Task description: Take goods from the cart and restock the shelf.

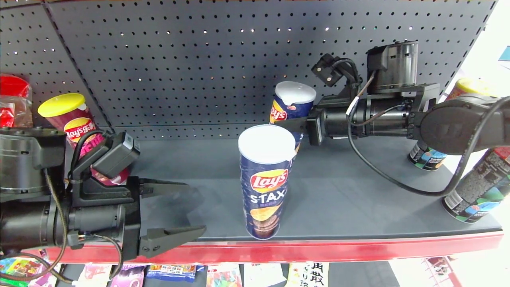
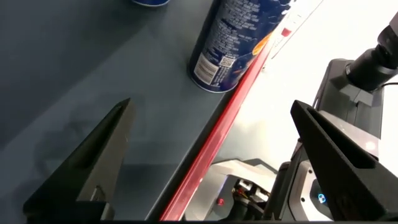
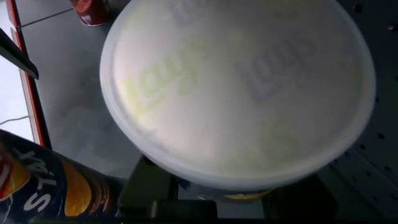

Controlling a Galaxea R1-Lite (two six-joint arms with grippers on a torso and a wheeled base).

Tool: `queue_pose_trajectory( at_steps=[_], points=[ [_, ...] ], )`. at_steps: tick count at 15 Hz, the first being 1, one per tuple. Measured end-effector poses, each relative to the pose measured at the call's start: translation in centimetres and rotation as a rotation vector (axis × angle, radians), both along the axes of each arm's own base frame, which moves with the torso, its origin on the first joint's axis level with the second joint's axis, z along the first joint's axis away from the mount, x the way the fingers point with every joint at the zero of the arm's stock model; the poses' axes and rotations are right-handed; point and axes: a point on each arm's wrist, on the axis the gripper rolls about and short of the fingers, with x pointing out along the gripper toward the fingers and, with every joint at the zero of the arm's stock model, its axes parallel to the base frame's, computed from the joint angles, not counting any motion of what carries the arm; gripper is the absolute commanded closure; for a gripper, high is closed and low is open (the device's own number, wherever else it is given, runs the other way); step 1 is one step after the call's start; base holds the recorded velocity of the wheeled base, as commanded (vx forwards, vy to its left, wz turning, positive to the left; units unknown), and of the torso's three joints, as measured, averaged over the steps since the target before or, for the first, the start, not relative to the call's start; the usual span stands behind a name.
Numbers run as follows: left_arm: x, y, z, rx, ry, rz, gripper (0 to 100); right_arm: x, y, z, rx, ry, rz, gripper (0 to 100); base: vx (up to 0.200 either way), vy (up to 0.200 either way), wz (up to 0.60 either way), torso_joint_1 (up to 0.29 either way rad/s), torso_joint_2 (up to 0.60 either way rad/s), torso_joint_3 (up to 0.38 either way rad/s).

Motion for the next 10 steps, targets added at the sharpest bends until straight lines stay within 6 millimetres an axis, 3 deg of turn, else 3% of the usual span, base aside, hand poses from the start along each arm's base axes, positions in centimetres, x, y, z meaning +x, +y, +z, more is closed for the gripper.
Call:
queue_pose_trajectory(
  at_steps=[2,3,7,10],
  points=[
    [0.2,0.0,0.1,-0.001,-0.003,0.003,0,0.1,0.2,-0.2,-0.004,0.007,0.002,100,0.0,0.0,0.0,0.0,0.0,0.0],
    [0.3,0.0,0.1,-0.002,-0.003,0.004,0,0.0,0.2,-0.3,-0.006,0.011,0.004,0,0.0,0.0,0.0,0.0,0.0,0.0],
    [0.4,0.0,0.0,0.0,0.003,0.006,0,-0.2,0.3,-0.3,0.003,0.026,-0.017,0,0.0,0.0,0.0,0.0,0.0,0.0],
    [0.7,-0.1,0.3,0.002,-0.007,0.014,0,-1.4,-0.2,0.1,0.02,0.057,-0.032,0,0.0,0.0,0.0,0.0,0.0,0.0]
  ],
)
